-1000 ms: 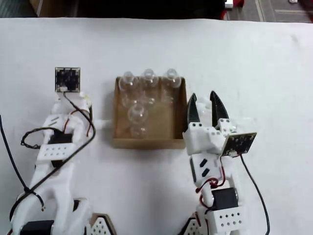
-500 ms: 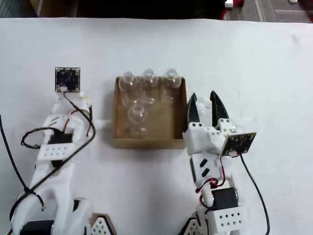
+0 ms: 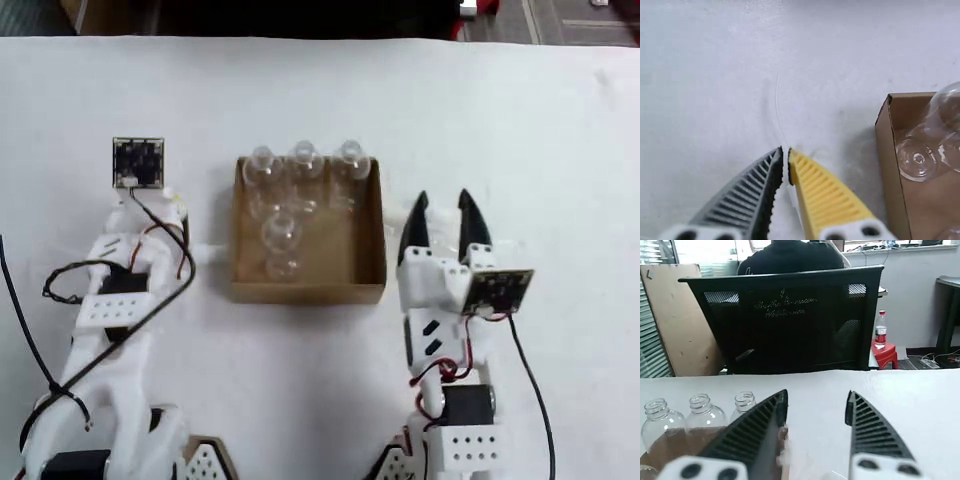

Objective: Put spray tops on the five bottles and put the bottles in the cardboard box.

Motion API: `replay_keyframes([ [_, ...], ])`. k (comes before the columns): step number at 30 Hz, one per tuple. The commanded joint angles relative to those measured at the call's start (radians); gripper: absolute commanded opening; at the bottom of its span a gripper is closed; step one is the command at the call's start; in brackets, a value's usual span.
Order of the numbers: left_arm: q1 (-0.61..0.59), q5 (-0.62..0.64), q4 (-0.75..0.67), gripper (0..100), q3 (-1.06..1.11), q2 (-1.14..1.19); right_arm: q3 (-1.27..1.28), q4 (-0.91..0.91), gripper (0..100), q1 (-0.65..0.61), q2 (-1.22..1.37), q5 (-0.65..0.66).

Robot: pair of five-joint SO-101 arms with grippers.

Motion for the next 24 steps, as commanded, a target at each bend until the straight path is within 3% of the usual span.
replay_keyframes([
  [1, 0.001, -0.011, -0.025, 2, -0.029, -0.013, -0.058, 0.012, 16.2, 0.018, 0.001, -0.020],
  [12, 0.001, -0.011, -0.025, 2, -0.028, -0.013, -0.152, 0.084, 16.2, 0.088, 0.050, -0.025],
  [24, 0.001, -0.011, -0.026, 2, -0.028, -0.013, -0.456, 0.079, 16.4, 0.165, 0.651, -0.087],
])
